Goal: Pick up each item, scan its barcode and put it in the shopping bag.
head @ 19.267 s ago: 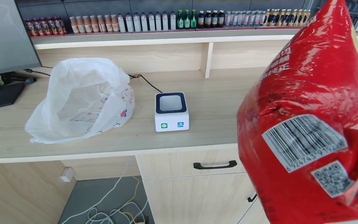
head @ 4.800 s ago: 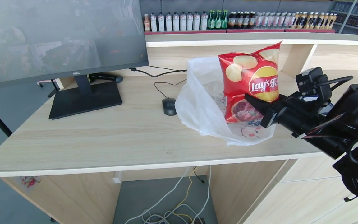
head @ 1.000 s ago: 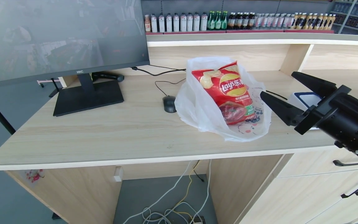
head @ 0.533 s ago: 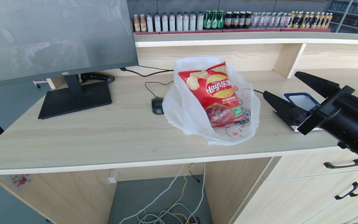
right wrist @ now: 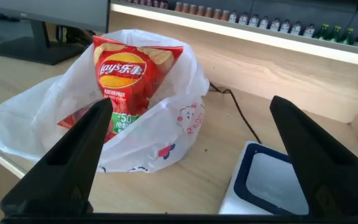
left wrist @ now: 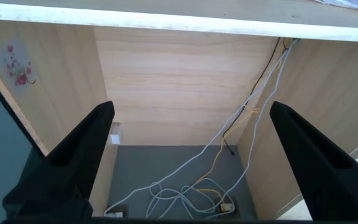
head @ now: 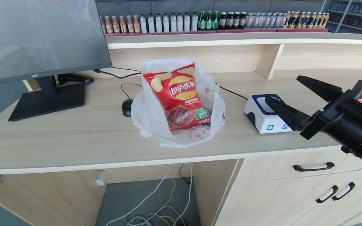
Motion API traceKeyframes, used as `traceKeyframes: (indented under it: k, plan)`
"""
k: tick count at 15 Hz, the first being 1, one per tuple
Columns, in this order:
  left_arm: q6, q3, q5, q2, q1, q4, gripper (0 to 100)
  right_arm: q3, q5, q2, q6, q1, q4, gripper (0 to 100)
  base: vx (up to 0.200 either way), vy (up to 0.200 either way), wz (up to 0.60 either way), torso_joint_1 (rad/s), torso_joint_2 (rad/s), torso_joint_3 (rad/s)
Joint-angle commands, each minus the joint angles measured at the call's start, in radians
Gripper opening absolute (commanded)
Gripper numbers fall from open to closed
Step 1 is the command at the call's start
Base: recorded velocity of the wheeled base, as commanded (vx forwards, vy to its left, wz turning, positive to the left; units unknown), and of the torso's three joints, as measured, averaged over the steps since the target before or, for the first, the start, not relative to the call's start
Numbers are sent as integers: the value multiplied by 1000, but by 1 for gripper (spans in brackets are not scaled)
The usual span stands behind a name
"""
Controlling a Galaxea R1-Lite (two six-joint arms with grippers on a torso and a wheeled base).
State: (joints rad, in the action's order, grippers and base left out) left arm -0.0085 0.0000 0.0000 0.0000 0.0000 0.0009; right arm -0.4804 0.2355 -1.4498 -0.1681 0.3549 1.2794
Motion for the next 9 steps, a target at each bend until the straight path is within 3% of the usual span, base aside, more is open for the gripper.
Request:
traceKeyframes:
  k: [1,9]
  plan:
    - [-2,0,0,0,0,-1,100,8,1,0,-1,-1,0,100,0,-200,0,2,7,2]
    - [-2,0,0,0,0,1,100,-12,1,-40,-5,-1,-2,100,0,-200,0,5,2,2]
